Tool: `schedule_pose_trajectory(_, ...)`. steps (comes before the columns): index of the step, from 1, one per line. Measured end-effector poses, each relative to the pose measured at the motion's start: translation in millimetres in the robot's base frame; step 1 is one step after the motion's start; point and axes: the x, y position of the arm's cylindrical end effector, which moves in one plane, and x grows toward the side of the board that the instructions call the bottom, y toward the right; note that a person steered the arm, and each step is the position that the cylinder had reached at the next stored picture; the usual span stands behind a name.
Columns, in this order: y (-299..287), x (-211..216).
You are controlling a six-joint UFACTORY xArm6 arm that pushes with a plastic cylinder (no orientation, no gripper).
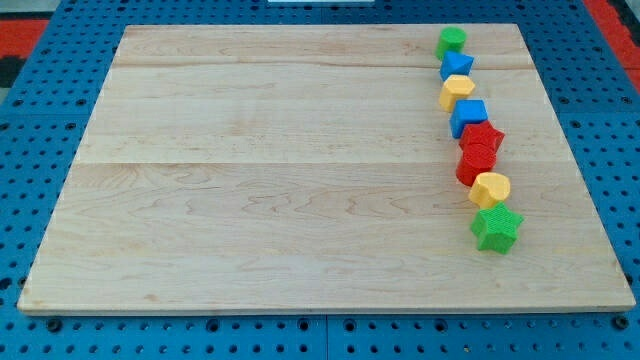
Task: Slightly move the yellow heart to the left side of the board
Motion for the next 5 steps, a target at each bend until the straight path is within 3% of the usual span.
schedule_pose_trajectory(5,-0.7,-0.6)
